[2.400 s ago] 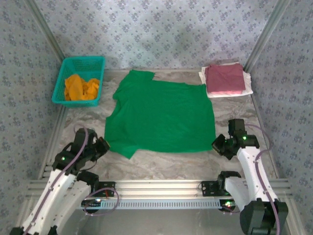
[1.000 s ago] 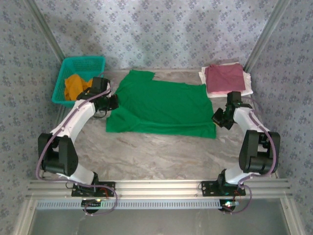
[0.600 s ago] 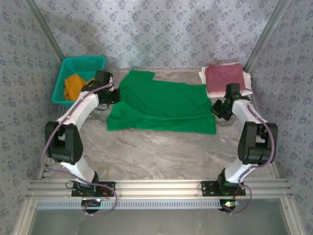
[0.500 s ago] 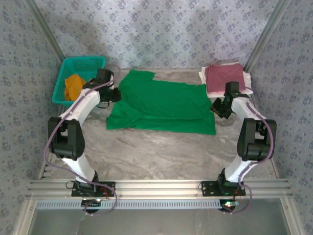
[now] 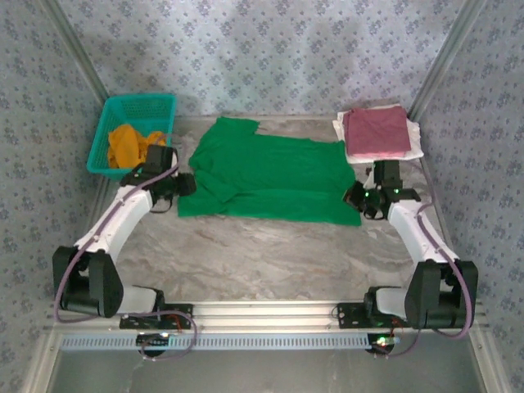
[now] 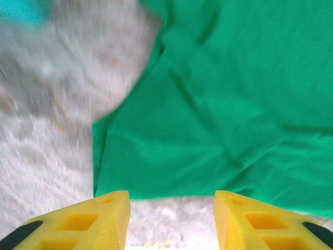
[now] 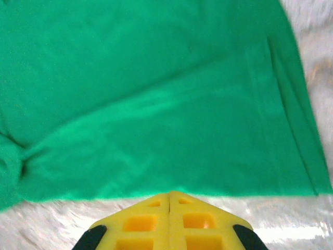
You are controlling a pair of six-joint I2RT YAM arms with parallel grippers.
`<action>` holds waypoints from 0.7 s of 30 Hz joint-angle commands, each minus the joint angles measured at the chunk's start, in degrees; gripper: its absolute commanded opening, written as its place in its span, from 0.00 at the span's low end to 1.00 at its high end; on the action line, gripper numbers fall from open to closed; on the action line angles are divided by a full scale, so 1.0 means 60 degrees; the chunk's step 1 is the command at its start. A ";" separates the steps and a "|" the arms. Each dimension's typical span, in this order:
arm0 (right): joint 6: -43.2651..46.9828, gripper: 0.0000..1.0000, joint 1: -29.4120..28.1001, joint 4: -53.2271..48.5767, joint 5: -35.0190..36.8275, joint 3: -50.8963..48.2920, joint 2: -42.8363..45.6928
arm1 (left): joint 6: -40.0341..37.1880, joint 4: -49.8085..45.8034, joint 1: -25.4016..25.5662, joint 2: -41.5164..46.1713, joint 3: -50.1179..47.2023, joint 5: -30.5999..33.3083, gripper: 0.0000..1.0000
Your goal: Fold and stack the t-shirts
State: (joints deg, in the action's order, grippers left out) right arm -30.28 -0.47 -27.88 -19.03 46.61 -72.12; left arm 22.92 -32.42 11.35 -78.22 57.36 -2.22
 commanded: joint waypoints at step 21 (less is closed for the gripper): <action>0.0161 0.04 -0.1268 0.1095 -0.0128 0.0847 -0.1726 | 0.0856 0.1137 0.0567 -0.3726 0.2228 -0.1219 0.74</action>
State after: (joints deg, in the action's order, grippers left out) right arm -30.37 -7.44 -21.93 -18.90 49.50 -81.87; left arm 26.59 -24.97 14.06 -98.02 69.65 -9.89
